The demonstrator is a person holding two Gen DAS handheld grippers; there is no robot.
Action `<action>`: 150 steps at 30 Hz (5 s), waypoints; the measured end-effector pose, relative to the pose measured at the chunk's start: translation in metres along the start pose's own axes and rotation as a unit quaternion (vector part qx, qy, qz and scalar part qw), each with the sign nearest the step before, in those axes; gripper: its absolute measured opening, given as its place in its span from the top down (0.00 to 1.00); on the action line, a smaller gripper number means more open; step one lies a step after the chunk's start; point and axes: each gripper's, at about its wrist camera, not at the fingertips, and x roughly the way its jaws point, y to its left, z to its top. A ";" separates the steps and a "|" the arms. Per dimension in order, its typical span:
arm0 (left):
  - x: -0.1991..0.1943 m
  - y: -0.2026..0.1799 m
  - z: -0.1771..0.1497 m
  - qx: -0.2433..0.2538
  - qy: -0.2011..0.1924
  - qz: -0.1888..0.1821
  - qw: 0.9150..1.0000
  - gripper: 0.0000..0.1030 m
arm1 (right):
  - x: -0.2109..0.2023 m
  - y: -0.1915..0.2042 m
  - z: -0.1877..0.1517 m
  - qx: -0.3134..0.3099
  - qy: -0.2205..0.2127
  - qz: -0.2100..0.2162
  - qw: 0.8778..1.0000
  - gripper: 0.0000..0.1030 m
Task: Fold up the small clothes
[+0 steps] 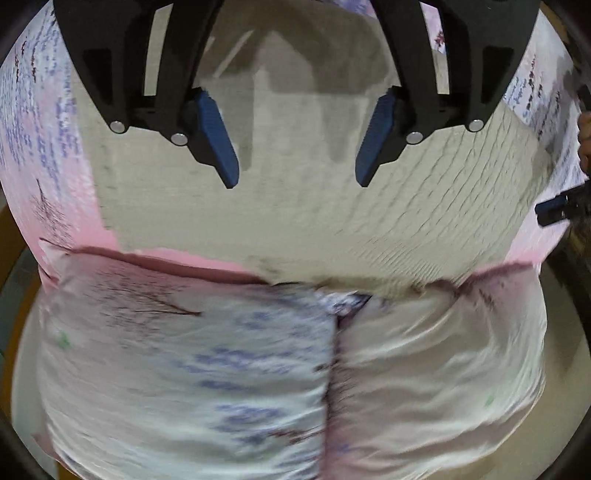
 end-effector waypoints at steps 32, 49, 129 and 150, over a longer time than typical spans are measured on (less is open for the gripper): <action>0.031 -0.003 0.013 0.006 0.031 0.012 0.999 0.34 | 0.022 0.014 -0.011 0.000 0.014 -0.026 1.000 0.14; 0.050 -0.005 0.011 -0.075 0.058 -0.087 0.992 0.77 | 0.022 0.013 -0.010 0.005 0.014 -0.024 1.000 0.13; 0.127 -0.197 -0.059 0.086 0.110 -0.151 0.979 0.24 | -0.051 -0.163 -0.004 0.149 -0.069 0.101 0.981 0.88; 0.121 -0.198 -0.080 0.108 0.136 -0.152 0.973 0.28 | -0.061 -0.202 -0.054 0.259 -0.039 0.094 0.961 0.51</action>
